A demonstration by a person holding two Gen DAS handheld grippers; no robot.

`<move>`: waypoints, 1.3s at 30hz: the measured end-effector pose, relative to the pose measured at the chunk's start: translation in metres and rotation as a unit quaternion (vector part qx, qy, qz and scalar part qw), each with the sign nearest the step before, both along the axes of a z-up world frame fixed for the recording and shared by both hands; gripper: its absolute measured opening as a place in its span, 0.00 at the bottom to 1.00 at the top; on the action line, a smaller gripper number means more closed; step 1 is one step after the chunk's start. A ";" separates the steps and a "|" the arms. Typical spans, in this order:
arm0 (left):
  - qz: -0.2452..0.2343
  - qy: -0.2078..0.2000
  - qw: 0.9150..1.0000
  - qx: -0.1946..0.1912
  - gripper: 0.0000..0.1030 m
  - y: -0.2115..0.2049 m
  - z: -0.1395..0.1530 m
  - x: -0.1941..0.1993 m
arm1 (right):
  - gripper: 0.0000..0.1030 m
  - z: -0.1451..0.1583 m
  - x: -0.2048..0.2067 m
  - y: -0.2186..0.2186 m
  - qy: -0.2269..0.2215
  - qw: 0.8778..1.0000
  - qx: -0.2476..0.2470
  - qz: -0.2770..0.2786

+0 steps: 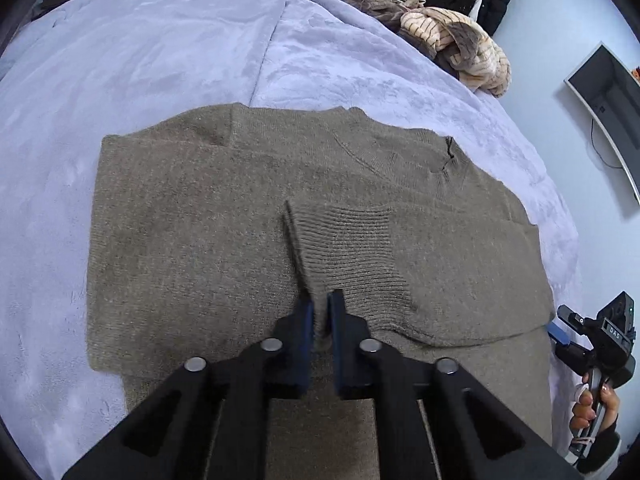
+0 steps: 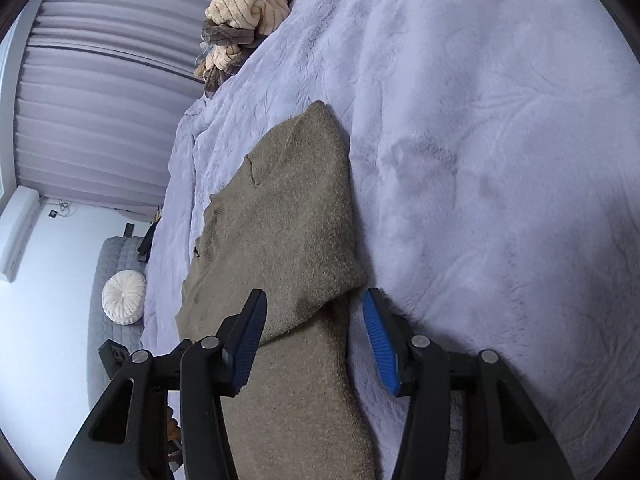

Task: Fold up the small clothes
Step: 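Press the cuff flat with the left tool while the right tool smooths the folded side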

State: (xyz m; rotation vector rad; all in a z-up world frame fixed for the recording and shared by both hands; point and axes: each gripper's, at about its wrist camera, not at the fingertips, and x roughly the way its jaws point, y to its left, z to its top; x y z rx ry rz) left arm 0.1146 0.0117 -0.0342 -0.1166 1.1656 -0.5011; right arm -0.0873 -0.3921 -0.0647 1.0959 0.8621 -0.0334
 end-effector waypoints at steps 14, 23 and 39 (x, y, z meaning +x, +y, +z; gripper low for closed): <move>0.037 -0.034 0.999 0.020 0.08 0.040 0.008 -0.018 | 0.06 0.000 -0.007 0.016 0.028 0.995 -0.094 0.033; 0.006 -0.082 0.996 0.038 0.08 -0.003 0.030 -0.021 | 0.10 0.044 0.011 0.029 -0.020 0.985 -0.165 0.037; 0.025 -0.073 0.995 0.065 0.08 0.010 -0.010 -0.035 | 0.40 0.013 0.013 0.049 0.012 0.986 -0.144 0.087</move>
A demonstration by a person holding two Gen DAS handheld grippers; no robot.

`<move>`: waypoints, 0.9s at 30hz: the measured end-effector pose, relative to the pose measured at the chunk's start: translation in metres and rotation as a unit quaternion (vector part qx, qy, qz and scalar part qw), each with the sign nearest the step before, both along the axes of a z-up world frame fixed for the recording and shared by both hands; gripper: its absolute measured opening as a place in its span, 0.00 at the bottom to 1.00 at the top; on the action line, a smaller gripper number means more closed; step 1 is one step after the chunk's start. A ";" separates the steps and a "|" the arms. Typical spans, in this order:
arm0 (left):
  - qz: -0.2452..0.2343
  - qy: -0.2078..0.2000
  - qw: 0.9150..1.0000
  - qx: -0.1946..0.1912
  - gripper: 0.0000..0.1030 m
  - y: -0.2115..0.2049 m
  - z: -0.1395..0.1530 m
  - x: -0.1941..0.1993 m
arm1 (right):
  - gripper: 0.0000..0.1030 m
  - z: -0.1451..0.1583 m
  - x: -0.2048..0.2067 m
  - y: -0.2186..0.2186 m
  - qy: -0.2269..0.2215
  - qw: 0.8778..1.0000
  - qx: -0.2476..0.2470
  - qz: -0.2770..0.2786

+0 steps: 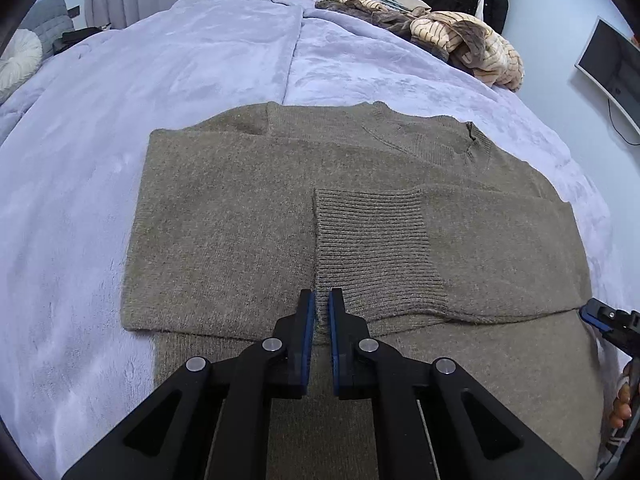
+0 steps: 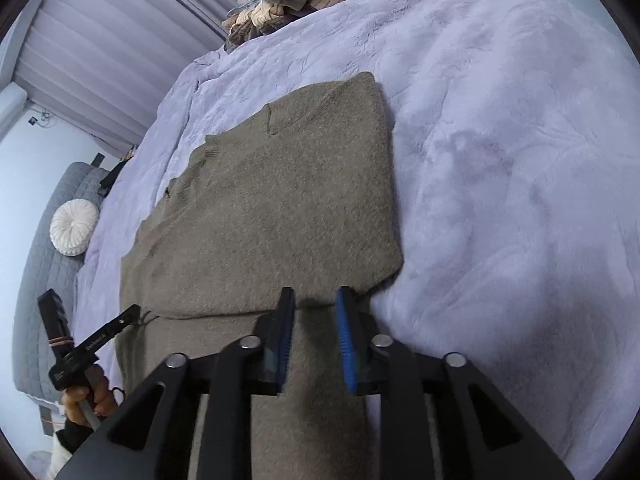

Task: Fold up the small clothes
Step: 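Press the cuff flat with the left tool while the right tool smooths the folded side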

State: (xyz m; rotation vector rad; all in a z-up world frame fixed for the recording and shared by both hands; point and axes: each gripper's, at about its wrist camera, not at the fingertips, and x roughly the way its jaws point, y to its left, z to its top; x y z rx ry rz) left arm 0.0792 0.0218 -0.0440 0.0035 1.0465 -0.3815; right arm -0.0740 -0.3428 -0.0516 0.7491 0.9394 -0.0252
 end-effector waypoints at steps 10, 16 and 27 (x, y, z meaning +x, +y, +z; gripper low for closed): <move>0.005 -0.014 1.000 0.022 0.08 -0.004 0.000 -0.005 | 0.06 -0.026 -0.001 -0.017 -0.008 0.989 0.116 -0.088; 0.004 -0.016 0.999 0.030 0.08 -0.006 0.002 -0.006 | 0.06 -0.012 -0.001 -0.002 0.010 0.998 0.001 -0.054; 0.007 -0.015 0.999 0.032 0.08 -0.006 0.004 -0.011 | 0.07 0.004 -0.030 -0.004 0.009 0.999 -0.005 -0.039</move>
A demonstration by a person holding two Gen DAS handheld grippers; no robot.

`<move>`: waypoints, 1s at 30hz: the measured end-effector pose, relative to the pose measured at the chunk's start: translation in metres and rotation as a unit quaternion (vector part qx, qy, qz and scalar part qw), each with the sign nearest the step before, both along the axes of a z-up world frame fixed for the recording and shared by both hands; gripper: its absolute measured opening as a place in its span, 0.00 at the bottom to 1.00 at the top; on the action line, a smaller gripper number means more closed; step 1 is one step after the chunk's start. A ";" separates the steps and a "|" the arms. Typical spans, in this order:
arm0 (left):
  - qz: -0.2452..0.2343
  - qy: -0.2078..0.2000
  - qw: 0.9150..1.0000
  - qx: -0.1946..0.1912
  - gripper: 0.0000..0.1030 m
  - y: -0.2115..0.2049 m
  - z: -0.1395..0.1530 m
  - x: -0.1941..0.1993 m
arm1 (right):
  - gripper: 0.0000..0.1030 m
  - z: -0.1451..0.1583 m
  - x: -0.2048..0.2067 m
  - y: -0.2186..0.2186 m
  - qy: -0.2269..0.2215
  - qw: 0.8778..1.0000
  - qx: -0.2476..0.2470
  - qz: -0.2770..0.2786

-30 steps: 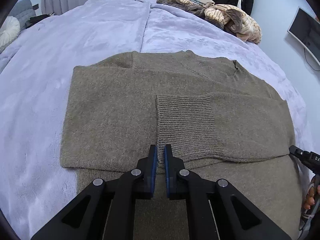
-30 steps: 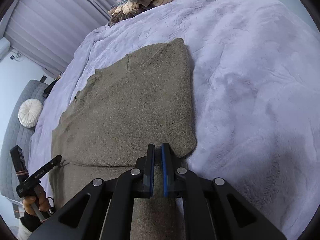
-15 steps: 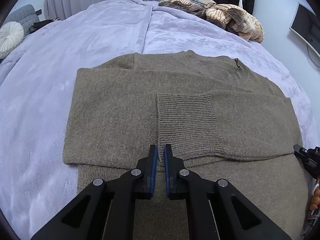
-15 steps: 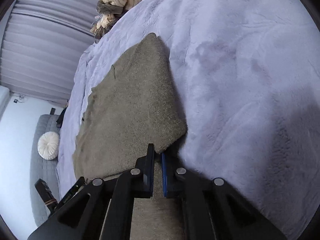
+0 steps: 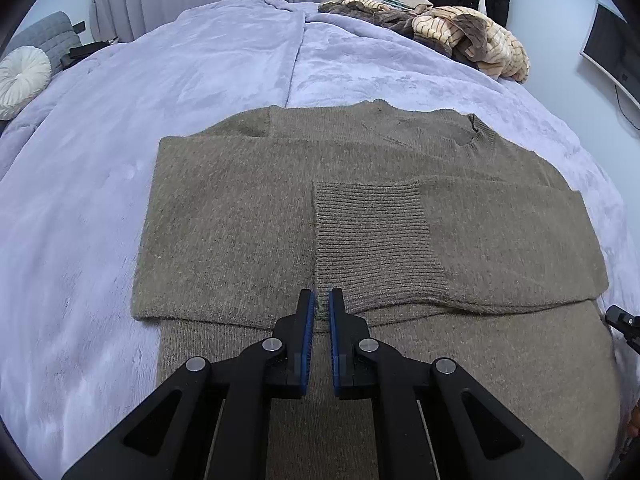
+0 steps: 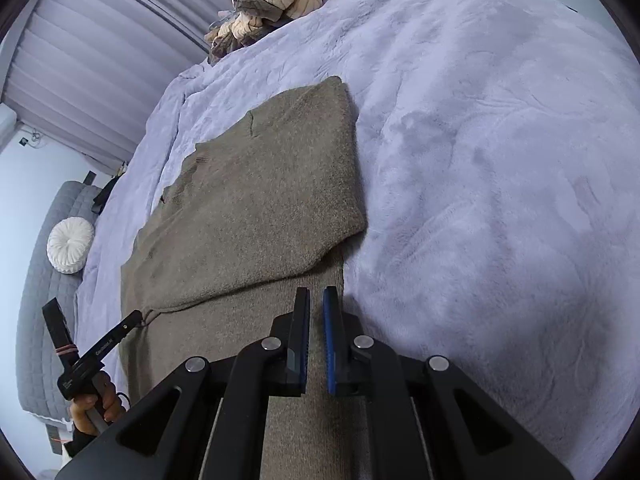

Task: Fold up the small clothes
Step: 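Press the cuff flat with the left tool while the right tool smooths the folded side, then open both tools and move them to the ribbed sweater hem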

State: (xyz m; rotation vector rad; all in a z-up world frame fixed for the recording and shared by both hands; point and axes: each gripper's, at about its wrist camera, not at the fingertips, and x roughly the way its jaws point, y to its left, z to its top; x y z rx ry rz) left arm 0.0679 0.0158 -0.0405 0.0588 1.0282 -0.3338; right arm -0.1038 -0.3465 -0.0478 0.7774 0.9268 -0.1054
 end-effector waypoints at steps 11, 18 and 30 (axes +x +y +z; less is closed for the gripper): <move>0.002 0.000 1.000 0.019 0.08 0.004 0.004 -0.013 | 0.11 0.003 -0.007 0.006 0.003 1.000 0.003 0.001; 0.017 -0.003 1.000 0.024 0.08 0.012 0.011 -0.022 | 0.32 0.010 -0.013 0.012 -0.002 1.000 0.001 0.006; 0.028 0.020 0.999 0.013 0.30 0.038 0.015 -0.058 | 0.53 0.028 -0.025 0.034 -0.015 0.999 -0.006 0.029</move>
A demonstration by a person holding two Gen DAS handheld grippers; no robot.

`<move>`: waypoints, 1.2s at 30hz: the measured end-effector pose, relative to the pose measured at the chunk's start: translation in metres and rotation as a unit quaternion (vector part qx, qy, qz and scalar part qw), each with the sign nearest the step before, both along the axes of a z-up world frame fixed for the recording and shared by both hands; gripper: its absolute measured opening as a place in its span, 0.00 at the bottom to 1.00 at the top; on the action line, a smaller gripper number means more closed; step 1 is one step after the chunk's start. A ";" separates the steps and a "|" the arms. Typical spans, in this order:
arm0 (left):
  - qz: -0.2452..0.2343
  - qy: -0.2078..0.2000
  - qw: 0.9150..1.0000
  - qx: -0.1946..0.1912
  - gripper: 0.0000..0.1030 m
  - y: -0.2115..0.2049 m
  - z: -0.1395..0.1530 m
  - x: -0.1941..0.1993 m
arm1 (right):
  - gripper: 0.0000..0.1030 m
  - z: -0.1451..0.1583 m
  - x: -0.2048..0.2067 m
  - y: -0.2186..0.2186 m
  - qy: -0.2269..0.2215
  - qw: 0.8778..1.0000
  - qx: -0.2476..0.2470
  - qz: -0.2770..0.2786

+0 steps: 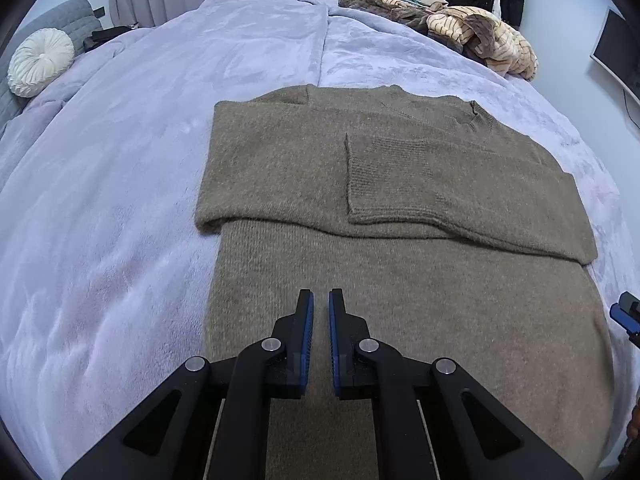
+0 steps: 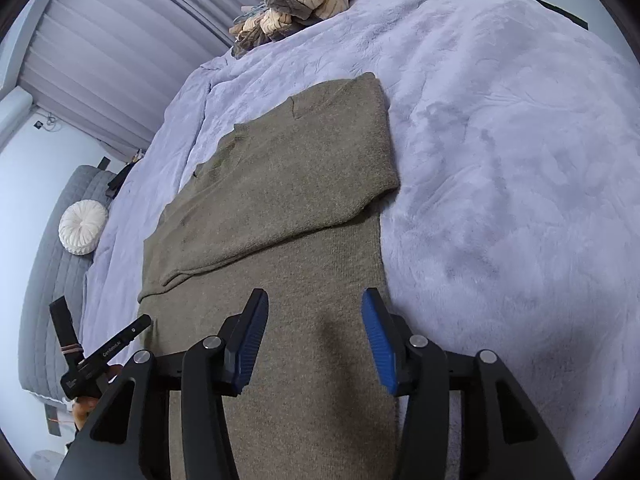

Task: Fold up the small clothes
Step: 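Open both tools and move them to the ribbed sweater hem, then grasp the hem with the left tool while the right tool grasps the hem beside it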

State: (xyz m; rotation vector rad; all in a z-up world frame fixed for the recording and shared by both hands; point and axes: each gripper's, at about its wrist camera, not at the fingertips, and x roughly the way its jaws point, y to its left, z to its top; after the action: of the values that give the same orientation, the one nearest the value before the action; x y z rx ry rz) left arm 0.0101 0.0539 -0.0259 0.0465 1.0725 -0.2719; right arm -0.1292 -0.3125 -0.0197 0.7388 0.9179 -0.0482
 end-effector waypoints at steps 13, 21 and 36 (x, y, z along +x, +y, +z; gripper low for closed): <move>0.023 0.001 1.000 -0.013 0.99 0.035 0.005 -0.063 | 0.71 0.007 -0.046 0.026 -0.011 1.000 0.012 0.014; 0.038 0.019 0.998 -0.051 0.99 0.081 0.003 -0.106 | 0.72 0.004 -0.085 0.028 -0.016 1.000 0.024 0.010; 0.002 0.064 0.996 -0.068 0.99 0.099 -0.016 -0.166 | 0.73 -0.007 -0.161 0.035 -0.054 0.995 0.075 0.036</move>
State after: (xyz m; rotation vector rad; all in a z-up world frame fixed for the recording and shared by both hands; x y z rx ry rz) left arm -0.1558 0.1524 -0.0421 -0.0968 1.1786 -0.3478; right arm -0.2904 -0.2778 -0.0262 0.8394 0.8509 0.1247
